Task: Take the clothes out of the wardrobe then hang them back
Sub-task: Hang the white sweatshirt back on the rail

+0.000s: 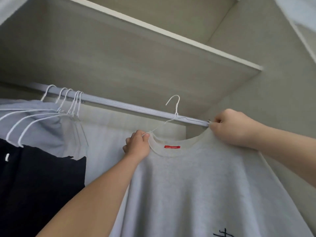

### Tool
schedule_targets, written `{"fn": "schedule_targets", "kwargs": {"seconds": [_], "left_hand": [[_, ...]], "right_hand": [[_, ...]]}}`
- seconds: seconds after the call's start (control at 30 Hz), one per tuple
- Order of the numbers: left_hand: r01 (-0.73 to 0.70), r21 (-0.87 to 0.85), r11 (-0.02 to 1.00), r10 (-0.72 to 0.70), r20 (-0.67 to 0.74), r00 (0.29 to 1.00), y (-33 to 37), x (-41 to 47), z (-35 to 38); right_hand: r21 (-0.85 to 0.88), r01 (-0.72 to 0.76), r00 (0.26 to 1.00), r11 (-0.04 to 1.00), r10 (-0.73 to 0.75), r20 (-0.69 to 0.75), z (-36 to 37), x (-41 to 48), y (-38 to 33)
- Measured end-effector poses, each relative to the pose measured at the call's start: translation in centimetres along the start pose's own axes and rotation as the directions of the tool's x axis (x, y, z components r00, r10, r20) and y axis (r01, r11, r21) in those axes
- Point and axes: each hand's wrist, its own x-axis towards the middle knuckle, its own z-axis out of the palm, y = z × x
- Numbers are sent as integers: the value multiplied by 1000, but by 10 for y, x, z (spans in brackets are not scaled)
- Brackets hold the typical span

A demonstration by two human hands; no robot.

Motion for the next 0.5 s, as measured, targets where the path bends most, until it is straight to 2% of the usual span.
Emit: {"fn": "schedule_targets", "kwargs": {"seconds": [0.2,0.5], "left_hand": [[94,-115,989,-100,-49,994,-14,34,8],[-49,-410,911,94,89,992,-42,27,19]], "right_hand": [[-2,20,990,1000,-20,-138,32,44,-42],[37,27,994,999,-23,-110,84,45,-79]]}}
